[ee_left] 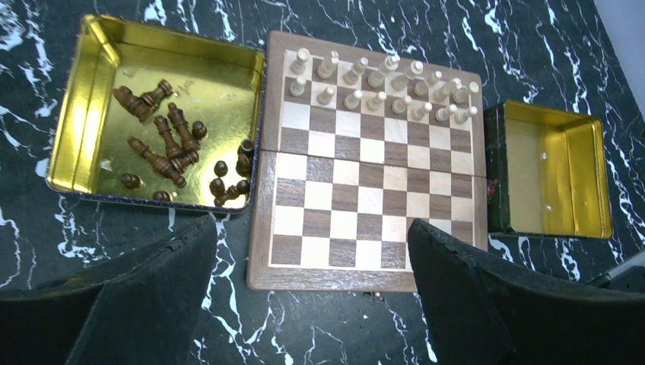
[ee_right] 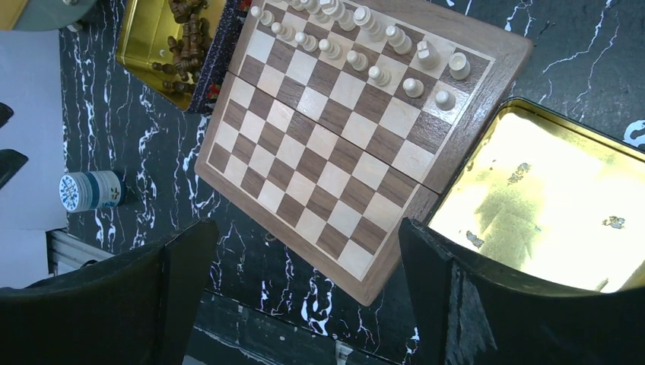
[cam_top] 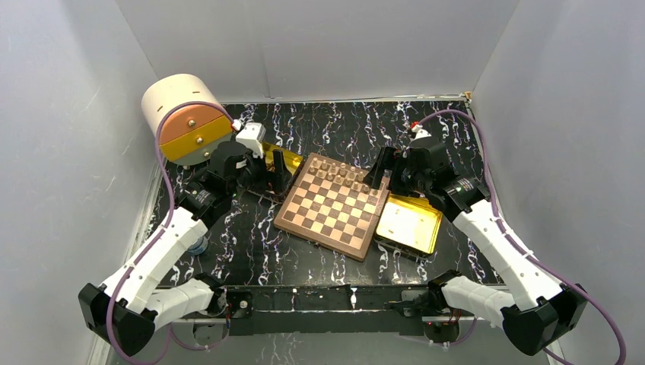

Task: Set up the chess pieces on the board
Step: Pick up the chess piece from the storage box.

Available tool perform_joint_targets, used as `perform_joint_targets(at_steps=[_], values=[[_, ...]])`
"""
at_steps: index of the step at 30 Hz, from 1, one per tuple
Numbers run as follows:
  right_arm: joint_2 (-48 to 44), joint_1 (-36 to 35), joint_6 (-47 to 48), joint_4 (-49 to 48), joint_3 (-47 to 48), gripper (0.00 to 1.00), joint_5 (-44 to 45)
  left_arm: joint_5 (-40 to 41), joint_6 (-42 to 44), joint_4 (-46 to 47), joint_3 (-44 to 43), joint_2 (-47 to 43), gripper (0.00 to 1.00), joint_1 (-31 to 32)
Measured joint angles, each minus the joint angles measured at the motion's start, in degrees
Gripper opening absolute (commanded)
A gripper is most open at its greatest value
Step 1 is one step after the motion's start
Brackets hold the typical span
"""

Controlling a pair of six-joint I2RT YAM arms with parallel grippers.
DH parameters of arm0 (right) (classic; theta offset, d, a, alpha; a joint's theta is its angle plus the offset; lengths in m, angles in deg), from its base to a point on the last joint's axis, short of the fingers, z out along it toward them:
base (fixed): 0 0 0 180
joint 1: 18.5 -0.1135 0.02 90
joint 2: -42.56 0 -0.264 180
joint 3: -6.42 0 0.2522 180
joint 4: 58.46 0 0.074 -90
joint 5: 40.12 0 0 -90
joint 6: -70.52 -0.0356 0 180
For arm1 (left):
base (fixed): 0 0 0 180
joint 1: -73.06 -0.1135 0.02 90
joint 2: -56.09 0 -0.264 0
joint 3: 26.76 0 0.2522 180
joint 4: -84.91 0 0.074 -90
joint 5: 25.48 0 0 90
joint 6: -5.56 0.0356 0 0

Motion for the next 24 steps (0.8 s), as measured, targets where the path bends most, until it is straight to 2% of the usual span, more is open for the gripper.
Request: perform_joint_targets(at_steps=[12,15,19,23,24], values=[[-0.8,0.0,-0.1,0.1,0.8,0.99,2.2,5.5,0.9,1.9,-2.9,0.3,0.92,0.0],[-1.4,0.0,-0.1,-0.6,1.1,0.99,2.4,7.8,0.8,2.3,-3.6,1.8,0.89,0.0],[-2.1,0.0,-0.1,-1.2,1.0,0.99,2.3,12.3,0.9,1.8,-4.9,5.4,0.76,0.0],[-3.4,0.0,0.0,-1.1,0.9,0.99,1.8,15.5,1.6,0.3,-7.7,11.8,0.57,0.0],[-4.1,0.0,0.0,-1.3,0.6,0.99,1.6,16.0,1.9,0.0,-8.2,13.1,0.55,0.0]])
